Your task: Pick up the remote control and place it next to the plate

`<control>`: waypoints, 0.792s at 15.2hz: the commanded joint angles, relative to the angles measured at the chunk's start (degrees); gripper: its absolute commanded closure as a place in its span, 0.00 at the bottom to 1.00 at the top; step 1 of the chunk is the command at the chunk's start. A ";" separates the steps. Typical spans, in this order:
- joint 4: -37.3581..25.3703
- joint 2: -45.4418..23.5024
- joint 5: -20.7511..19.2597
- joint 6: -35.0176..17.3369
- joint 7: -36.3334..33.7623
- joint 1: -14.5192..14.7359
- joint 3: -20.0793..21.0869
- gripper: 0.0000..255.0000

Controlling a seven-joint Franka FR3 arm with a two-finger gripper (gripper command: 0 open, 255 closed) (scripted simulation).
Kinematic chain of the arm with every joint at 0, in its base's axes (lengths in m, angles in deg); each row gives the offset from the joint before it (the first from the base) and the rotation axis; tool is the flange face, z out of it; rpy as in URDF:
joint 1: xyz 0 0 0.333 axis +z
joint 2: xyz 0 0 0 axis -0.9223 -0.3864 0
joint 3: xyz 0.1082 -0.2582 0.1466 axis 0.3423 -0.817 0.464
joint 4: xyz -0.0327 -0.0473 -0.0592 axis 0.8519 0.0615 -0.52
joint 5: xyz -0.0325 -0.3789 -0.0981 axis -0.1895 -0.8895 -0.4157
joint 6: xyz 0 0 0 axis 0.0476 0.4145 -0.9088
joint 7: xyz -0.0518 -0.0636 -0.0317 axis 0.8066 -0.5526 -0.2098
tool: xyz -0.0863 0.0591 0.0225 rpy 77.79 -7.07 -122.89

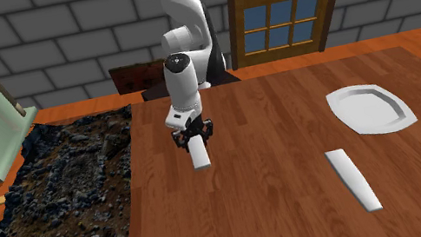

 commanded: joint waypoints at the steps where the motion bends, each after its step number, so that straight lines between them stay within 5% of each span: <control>1: -0.53 1.04 -0.58 1.47 -0.32 0.10 -0.14 1.00; 12: -4.88 4.90 -2.61 9.34 -1.65 0.47 -0.36 1.00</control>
